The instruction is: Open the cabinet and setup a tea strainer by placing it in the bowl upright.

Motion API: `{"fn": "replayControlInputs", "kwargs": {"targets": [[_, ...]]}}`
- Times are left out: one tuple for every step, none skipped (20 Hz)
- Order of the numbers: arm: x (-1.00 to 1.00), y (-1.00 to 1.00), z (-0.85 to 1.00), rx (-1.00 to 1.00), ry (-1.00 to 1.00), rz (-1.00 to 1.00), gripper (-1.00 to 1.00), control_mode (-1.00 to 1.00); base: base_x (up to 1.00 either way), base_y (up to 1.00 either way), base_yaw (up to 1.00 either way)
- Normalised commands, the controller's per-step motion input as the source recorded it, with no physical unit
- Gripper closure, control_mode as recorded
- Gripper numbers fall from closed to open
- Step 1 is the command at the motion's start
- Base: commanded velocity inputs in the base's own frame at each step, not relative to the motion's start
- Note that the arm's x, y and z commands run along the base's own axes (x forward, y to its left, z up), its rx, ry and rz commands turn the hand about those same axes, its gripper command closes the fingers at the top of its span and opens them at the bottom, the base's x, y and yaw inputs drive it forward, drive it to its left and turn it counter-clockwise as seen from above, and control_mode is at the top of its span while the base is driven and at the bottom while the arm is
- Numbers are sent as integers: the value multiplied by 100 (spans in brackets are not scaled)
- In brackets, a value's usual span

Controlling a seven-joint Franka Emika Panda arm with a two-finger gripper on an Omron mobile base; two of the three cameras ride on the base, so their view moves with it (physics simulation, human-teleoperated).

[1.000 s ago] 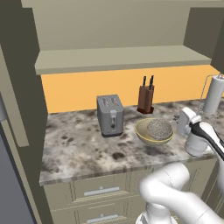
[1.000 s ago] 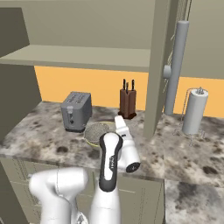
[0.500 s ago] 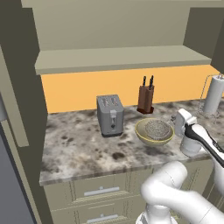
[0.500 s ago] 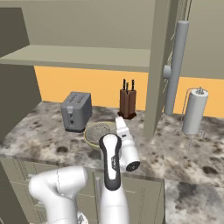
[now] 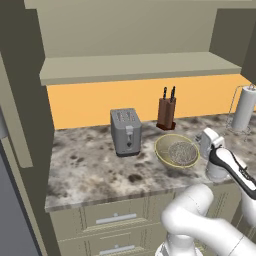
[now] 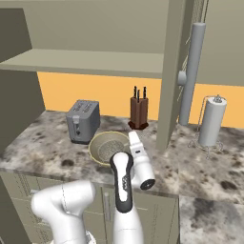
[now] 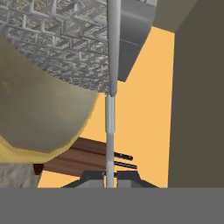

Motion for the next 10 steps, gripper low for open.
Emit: {"fn": "replayControlInputs", "kwargs": {"targets": [[3, 4, 0, 0, -9, 4, 100, -100, 0, 0, 0], [0, 10, 0, 0, -13, 6, 100, -100, 0, 0, 0], [0, 11, 0, 0, -13, 7, 100, -100, 0, 0, 0], [0, 11, 0, 0, -12, 7, 100, -100, 0, 0, 0], [0, 17, 0, 0, -11, 5, 100, -100, 0, 0, 0], [0, 22, 0, 0, -11, 3, 100, -100, 0, 0, 0], [0, 23, 0, 0, -8, 4, 100, -100, 0, 0, 0], [0, 24, 0, 0, -7, 4, 100, -100, 0, 0, 0], [0, 23, 0, 0, -5, 4, 100, -100, 0, 0, 0], [0, 24, 0, 0, -5, 4, 100, -100, 0, 0, 0]]}}
